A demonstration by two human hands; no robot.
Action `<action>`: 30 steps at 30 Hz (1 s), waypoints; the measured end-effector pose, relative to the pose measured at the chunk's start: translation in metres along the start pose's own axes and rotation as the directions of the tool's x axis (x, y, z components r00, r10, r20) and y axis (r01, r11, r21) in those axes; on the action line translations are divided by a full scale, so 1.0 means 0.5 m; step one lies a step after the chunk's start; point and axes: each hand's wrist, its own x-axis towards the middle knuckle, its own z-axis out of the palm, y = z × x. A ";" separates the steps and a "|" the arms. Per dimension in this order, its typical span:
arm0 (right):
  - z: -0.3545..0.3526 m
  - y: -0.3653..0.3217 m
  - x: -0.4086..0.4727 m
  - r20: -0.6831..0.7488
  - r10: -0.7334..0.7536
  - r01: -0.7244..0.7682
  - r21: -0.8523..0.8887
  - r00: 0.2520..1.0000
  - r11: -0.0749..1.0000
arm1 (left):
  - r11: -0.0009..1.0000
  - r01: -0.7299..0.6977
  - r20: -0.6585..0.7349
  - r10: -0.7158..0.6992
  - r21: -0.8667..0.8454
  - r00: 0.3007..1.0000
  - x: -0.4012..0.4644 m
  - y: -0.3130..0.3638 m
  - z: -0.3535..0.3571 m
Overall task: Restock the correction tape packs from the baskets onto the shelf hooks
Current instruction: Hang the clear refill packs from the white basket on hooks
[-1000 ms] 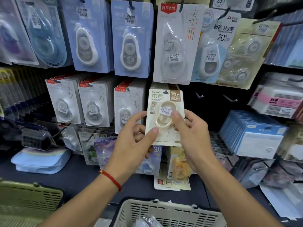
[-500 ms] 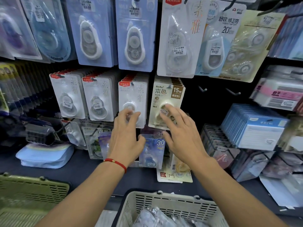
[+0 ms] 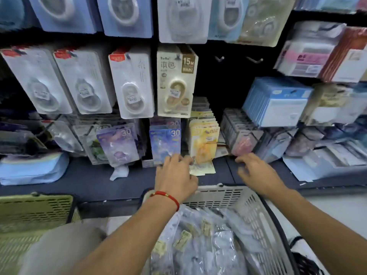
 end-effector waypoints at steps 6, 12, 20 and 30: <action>0.196 0.159 -0.046 0.220 0.356 -0.373 0.037 0.908 0.927 | 0.905 0.358 0.066 -0.382 0.230 0.922 -0.122 -0.145 0.192; 0.283 0.207 -0.072 0.206 0.401 -0.419 0.049 0.893 0.907 | 0.658 0.752 0.160 -0.739 -0.034 0.654 -0.135 -0.217 0.228; 0.253 0.289 -0.059 0.164 0.415 -0.424 0.028 0.895 0.905 | 0.599 0.791 0.224 -0.760 -0.122 0.610 -0.111 -0.145 0.264; 0.194 0.328 -0.082 0.173 0.061 0.001 -0.340 0.983 0.940 | 0.630 0.754 0.302 -0.693 -0.188 0.654 -0.086 -0.059 0.315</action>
